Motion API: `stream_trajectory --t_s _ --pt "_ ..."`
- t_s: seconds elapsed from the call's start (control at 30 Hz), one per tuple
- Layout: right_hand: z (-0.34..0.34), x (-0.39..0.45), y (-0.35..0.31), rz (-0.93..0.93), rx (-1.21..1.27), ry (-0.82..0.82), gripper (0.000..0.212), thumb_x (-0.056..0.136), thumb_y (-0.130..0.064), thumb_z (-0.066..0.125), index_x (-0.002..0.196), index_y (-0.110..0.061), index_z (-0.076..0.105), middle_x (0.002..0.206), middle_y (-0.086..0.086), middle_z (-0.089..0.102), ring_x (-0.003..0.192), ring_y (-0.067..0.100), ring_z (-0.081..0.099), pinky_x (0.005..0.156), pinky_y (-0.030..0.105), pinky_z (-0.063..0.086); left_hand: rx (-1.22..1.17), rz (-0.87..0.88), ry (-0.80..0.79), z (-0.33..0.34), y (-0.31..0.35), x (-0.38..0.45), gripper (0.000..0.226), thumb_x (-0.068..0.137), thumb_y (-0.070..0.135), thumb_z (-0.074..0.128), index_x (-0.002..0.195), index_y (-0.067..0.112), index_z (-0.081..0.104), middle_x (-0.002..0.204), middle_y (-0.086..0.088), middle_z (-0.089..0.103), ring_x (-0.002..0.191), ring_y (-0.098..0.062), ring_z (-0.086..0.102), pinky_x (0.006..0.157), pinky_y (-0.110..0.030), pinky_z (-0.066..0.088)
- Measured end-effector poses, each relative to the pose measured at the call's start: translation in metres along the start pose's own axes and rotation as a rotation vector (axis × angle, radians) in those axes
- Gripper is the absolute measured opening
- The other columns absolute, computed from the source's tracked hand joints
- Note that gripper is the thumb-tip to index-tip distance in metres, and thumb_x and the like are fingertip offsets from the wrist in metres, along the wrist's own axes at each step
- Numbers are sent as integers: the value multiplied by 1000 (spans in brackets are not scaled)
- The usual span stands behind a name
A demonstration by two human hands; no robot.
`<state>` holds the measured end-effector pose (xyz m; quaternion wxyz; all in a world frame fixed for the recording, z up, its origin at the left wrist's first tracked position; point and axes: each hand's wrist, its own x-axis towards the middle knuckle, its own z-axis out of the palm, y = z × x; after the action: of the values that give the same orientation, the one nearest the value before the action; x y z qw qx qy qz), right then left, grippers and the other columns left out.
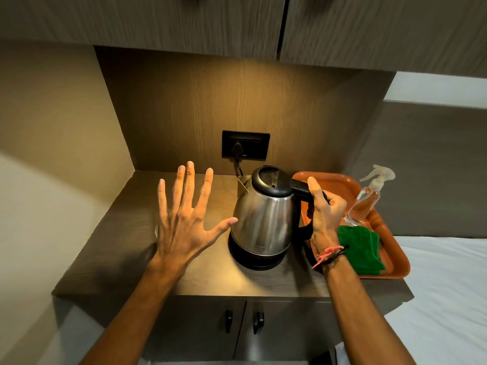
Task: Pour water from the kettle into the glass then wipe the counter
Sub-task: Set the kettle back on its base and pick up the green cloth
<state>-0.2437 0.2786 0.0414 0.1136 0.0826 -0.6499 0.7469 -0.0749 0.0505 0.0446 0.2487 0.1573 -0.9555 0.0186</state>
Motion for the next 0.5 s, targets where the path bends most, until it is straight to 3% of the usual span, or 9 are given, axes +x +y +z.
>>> stream_trajectory --t_s 0.17,0.27,0.33,0.43,0.5 --pt "0 -9 0 6 -74 12 62 82 -54 78 39 -25 44 40 -17 35 45 11 30 47 26 28 2 -2 13 1 -4 -1 108 82 91 14 165 21 14 173 -20 8 161 -34 8 126 -67 9" --pt "-1 -16 2 -26 -89 8 60 81 -55 76 41 -25 43 39 -16 37 43 7 30 46 23 29 -3 -13 25 -1 -8 0 108 82 91 13 165 22 14 173 -19 8 161 -33 7 127 -66 8" --pt "-2 -18 4 -42 -93 -6 59 82 -54 75 41 -24 44 41 -16 38 45 15 31 49 27 30 0 -15 20 -2 -9 0 107 82 91 13 165 22 14 173 -19 8 161 -33 7 126 -66 8" --pt "-1 -19 2 -44 -102 15 57 83 -52 75 47 -20 44 46 -5 39 51 19 33 52 32 30 -7 -7 22 -3 -8 0 107 82 91 13 165 22 15 173 -19 9 161 -33 7 127 -66 7" --pt "-3 -23 3 -53 -80 -6 59 84 -54 74 50 -19 42 45 -15 38 48 16 32 50 28 31 -10 1 20 -4 -5 1 107 82 91 12 164 22 16 173 -20 9 161 -33 7 127 -66 8"
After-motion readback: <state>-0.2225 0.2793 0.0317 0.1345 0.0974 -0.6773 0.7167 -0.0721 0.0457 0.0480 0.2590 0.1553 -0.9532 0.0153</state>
